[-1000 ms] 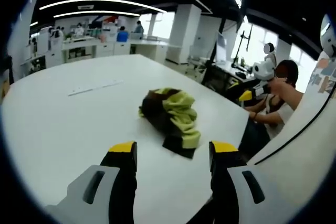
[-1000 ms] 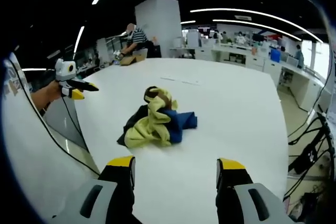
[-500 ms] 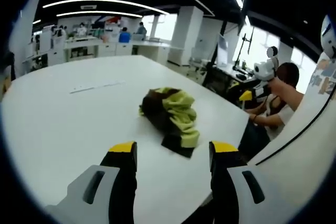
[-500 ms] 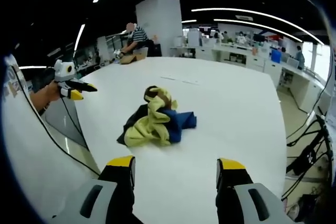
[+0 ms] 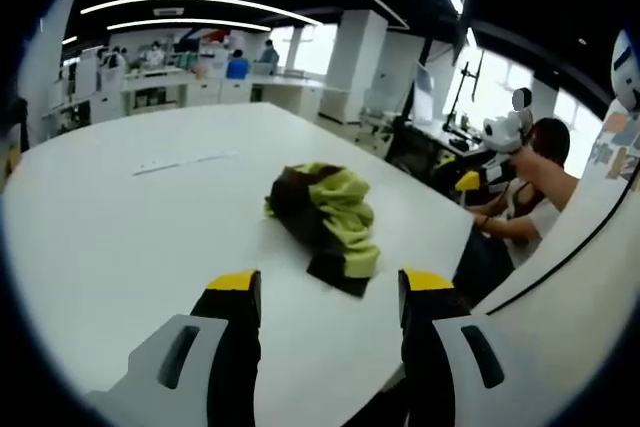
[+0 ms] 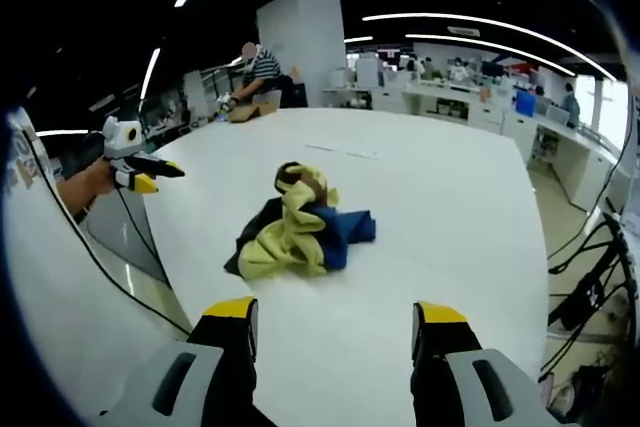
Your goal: Fold the garment on the visible template until the final outline fits inside the template.
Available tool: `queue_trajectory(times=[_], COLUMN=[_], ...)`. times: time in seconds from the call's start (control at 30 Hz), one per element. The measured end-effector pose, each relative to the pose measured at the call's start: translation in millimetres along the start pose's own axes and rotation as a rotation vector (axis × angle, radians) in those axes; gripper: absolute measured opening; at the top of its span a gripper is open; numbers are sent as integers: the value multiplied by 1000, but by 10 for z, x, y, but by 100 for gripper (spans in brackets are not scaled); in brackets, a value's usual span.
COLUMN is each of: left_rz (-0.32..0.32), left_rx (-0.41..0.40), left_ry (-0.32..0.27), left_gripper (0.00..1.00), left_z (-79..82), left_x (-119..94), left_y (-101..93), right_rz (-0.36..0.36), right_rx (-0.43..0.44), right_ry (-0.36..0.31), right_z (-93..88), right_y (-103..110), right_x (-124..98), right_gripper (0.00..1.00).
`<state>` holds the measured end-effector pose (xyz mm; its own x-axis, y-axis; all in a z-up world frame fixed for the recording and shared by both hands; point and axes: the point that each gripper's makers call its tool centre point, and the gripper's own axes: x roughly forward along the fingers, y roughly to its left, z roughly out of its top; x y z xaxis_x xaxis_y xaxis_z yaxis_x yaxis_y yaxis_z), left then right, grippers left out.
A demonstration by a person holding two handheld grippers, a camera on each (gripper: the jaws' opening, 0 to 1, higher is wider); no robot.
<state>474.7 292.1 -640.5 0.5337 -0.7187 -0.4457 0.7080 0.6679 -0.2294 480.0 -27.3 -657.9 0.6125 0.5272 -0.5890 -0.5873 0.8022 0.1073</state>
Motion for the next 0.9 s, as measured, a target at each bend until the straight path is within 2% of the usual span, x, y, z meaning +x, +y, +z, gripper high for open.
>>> queue_trajectory(times=[0.7,0.9], left_rz=[-9,-17], left_rx=[-13,-12], left_ry=[15,8], left_gripper=[51,51], left_z=[-65,-1], left_x=[20,61], left_y=[100,129], right_rz=[5,14], right_rx=[16,16], right_ry=[8,5], right_z=[-9,47], right_y=[37,40], right_x=[91,151], right_gripper=[58,58])
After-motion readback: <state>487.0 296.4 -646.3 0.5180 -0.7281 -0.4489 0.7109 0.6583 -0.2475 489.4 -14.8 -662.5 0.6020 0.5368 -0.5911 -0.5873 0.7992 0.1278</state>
